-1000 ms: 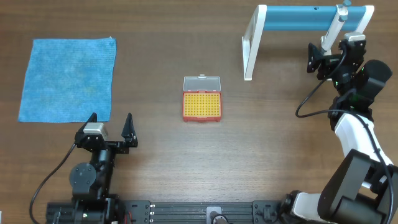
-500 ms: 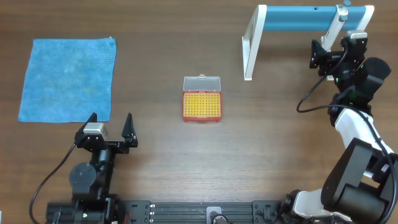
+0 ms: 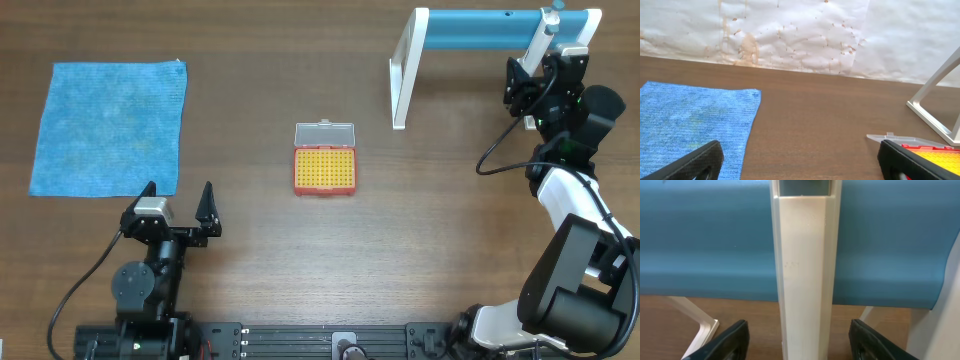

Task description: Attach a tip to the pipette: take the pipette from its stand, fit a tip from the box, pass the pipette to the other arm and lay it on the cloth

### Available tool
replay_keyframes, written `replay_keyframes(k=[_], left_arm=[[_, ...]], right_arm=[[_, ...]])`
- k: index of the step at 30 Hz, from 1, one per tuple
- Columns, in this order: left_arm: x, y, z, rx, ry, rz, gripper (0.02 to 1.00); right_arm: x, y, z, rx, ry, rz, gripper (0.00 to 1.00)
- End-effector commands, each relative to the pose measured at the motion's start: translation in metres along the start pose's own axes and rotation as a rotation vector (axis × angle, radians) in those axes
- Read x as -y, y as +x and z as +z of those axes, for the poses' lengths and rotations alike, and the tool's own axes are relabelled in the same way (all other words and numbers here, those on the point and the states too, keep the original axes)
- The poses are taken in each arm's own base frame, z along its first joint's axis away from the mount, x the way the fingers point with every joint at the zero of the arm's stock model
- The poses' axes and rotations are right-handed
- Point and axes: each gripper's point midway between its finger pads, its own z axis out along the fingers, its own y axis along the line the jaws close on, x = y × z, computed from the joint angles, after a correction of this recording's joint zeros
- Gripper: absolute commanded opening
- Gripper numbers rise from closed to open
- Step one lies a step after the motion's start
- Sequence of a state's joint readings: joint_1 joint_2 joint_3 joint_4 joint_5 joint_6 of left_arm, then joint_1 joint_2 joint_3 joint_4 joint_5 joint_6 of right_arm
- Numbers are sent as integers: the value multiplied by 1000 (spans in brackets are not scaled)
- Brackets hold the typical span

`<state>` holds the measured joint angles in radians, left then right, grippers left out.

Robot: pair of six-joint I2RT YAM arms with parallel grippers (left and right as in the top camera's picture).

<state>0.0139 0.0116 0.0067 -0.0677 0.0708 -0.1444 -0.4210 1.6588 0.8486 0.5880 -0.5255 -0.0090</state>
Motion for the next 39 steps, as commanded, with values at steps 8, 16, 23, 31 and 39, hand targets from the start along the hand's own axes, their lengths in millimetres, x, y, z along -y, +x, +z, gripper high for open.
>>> replay_keyframes(k=[8, 16, 23, 31, 39], left_arm=[[-1, 1, 0, 0, -6, -8, 996], [-1, 1, 0, 0, -6, -8, 996], [-1, 1, 0, 0, -6, -8, 996], [-1, 1, 0, 0, -6, -8, 996], [-1, 1, 0, 0, -6, -8, 996]], right_arm=[[2, -5, 5, 10, 8, -2, 430], [2, -5, 5, 10, 8, -2, 358], [2, -5, 5, 10, 8, -2, 264], [2, -5, 5, 10, 8, -2, 99], [3, -5, 5, 10, 10, -2, 82]])
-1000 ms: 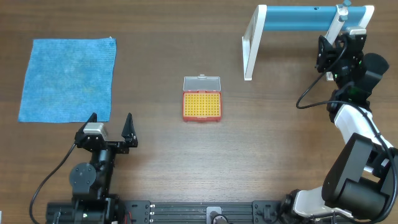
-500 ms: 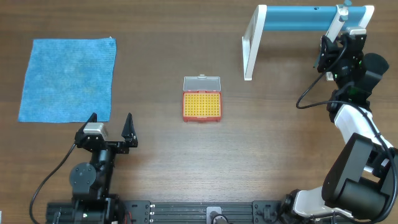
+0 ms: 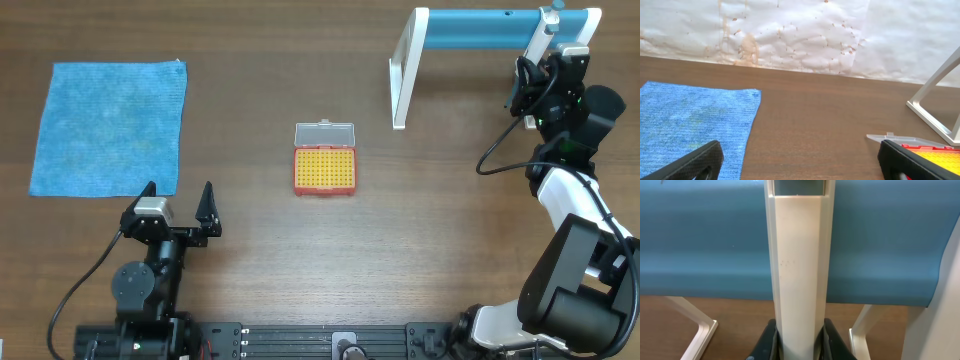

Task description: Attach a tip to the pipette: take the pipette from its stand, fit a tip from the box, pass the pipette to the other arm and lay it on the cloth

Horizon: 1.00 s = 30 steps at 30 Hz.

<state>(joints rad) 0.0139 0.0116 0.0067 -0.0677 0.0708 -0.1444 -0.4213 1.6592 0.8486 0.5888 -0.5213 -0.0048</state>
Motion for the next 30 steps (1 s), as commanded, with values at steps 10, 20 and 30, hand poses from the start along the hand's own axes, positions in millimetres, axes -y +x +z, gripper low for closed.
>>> replay_keyframes(k=[10, 20, 30], left_arm=[[-1, 1, 0, 0, -6, -8, 996], [-1, 1, 0, 0, -6, -8, 996], [-1, 1, 0, 0, -6, -8, 996]], right_arm=[[0, -20, -1, 41, 8, -24, 80], [2, -62, -17, 135, 35, -74, 80], [-21, -134, -62, 282, 22, -86, 80]])
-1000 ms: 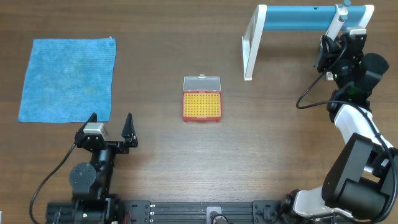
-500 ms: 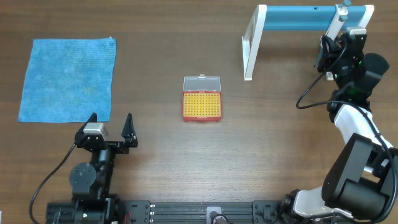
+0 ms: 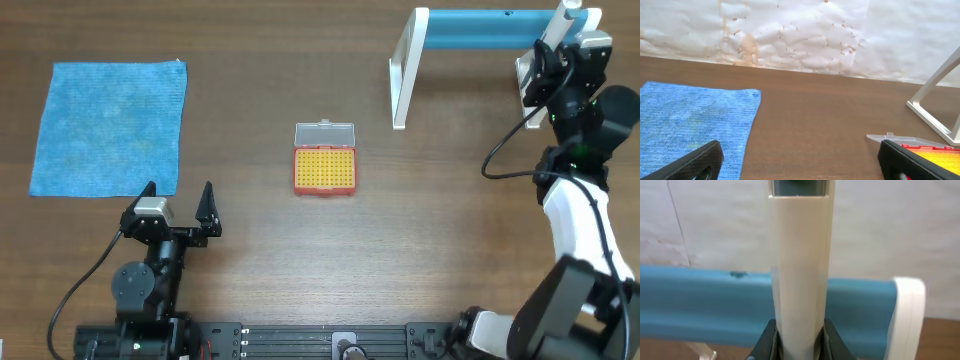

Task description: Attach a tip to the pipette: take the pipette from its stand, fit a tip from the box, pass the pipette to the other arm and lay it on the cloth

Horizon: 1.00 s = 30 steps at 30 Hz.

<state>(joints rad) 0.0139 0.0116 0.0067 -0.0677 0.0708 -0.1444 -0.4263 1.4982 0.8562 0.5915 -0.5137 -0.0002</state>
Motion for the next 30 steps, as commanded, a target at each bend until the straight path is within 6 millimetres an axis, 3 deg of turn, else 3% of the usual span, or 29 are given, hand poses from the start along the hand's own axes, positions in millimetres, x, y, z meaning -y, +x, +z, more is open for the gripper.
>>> replay_keyframes(k=[1, 7, 12, 16, 20, 23, 27, 30], left_arm=[[-1, 1, 0, 0, -6, -8, 996], [-1, 1, 0, 0, -6, -8, 996], [-1, 1, 0, 0, -6, -8, 993], [-1, 1, 0, 0, -6, -8, 996], [-1, 1, 0, 0, -6, -8, 996], [-1, 1, 0, 0, -6, -8, 996], [-1, 1, 0, 0, -6, -8, 996], [-1, 1, 0, 0, -6, -8, 996]], right_arm=[[-13, -79, -29, 154, -17, -3, 80], [-71, -144, -76, 285, -228, 33, 80], [-133, -175, -105, 346, -422, 44, 82], [-189, -186, -116, 398, -581, 33, 80], [-239, -176, -119, 408, -703, 76, 77], [-264, -151, -121, 420, -721, 126, 77], [-278, -124, -136, 514, -704, 161, 80], [-292, -85, -134, 434, -713, 199, 77]])
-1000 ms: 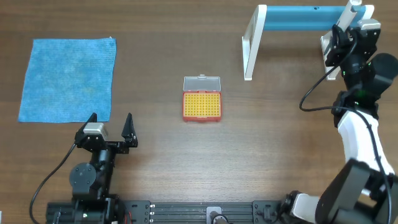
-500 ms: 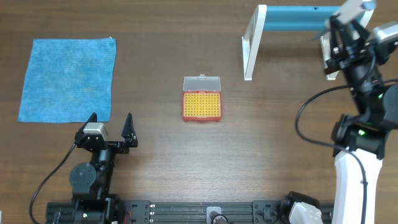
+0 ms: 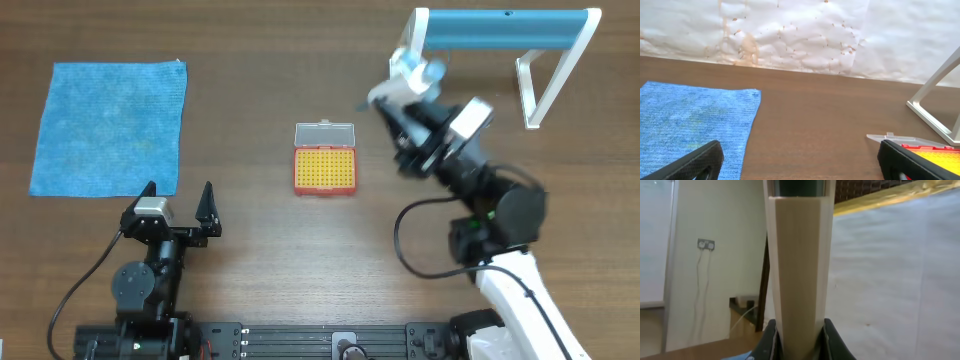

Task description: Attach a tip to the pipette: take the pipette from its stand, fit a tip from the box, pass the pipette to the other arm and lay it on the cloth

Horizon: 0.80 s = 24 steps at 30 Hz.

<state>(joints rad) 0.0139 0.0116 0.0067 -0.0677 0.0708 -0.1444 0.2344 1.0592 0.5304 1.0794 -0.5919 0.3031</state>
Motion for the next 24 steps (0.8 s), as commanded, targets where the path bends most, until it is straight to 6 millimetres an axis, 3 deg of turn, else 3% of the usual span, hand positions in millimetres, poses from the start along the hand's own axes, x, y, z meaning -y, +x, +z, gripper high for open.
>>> replay_keyframes(k=[1, 8, 15, 24], left_arm=[[-1, 1, 0, 0, -6, -8, 996], [-1, 1, 0, 0, -6, -8, 996], [-1, 1, 0, 0, -6, -8, 996], [-1, 1, 0, 0, -6, -8, 998]], right_arm=[[-3, 46, -9, -60, 73, 93, 77], [-21, 90, 3, -137, -1, 12, 77], [-33, 143, 9, -222, -24, 65, 77], [-27, 185, 5, -301, 18, 61, 77]])
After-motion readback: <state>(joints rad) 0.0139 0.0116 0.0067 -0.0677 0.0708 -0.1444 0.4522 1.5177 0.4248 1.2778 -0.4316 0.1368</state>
